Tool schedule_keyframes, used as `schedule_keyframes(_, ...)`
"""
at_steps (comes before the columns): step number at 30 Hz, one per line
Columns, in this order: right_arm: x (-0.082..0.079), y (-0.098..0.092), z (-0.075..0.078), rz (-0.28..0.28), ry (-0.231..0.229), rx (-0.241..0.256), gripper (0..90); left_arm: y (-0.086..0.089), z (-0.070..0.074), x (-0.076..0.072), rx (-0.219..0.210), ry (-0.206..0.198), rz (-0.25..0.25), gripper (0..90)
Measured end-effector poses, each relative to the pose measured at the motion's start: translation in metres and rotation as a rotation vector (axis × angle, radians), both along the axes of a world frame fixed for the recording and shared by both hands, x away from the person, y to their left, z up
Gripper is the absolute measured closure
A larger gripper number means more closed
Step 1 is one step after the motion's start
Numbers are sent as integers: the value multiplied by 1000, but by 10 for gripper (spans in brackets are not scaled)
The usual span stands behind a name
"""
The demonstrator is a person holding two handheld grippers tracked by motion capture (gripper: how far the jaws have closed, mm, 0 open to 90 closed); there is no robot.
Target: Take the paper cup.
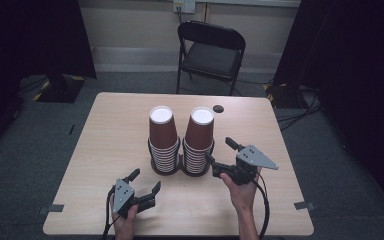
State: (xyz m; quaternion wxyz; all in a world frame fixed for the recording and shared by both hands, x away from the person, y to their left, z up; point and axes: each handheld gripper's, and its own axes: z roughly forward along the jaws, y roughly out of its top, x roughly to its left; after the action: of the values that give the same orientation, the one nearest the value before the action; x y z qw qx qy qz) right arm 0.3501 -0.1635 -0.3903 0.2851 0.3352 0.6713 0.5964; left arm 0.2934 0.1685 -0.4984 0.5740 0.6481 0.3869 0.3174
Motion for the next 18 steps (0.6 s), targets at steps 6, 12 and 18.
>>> schedule_keyframes(6,7,3,11,19,-4,16,133,0,0,0,-4,1,-2,157)
schedule_keyframes(12,16,6,19,52,1,20,132,0,0,0,1,4,-4,155)
schedule_keyframes(18,27,10,30,77,-3,10,131,-1,0,0,4,4,-4,155)
